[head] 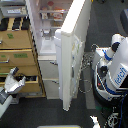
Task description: Opening the fridge
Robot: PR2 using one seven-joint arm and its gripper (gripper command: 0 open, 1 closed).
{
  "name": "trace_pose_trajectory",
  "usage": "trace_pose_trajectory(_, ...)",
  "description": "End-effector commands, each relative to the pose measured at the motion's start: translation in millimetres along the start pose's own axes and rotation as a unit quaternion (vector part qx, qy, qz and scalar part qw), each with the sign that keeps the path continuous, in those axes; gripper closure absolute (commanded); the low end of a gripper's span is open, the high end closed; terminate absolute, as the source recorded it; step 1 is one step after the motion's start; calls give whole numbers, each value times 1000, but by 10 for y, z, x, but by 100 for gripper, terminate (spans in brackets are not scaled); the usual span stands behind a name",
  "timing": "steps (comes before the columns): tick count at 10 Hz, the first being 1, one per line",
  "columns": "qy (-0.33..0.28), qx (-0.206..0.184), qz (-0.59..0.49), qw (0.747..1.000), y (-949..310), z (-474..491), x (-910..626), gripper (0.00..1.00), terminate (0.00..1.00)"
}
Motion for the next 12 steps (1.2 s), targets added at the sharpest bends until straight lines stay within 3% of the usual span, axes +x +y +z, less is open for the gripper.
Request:
trace_pose_trajectory(1, 47, 95, -122, 987, -2779, -351, 3582, 0, 0)
trace_pose_trajectory(4, -23, 87, -242, 966, -5649, 576, 4584, 0, 0)
trace_pose_trajectory(5, -63, 74, -337, 936, -7348, 1134, 4447, 0, 0)
trace_pose_trajectory(7, -91, 40, -440, 892, -9094, 1541, 3940, 0, 0)
trace_pose_trajectory(8, -97, 14, -516, 851, -10103, 1638, 3376, 0, 0)
trace_pose_trajectory(10, -101, -8, -538, 837, -10319, 1719, 3122, 0, 0)
trace_pose_trajectory(12, -96, 4, -514, 853, -9828, 1583, 3306, 0, 0)
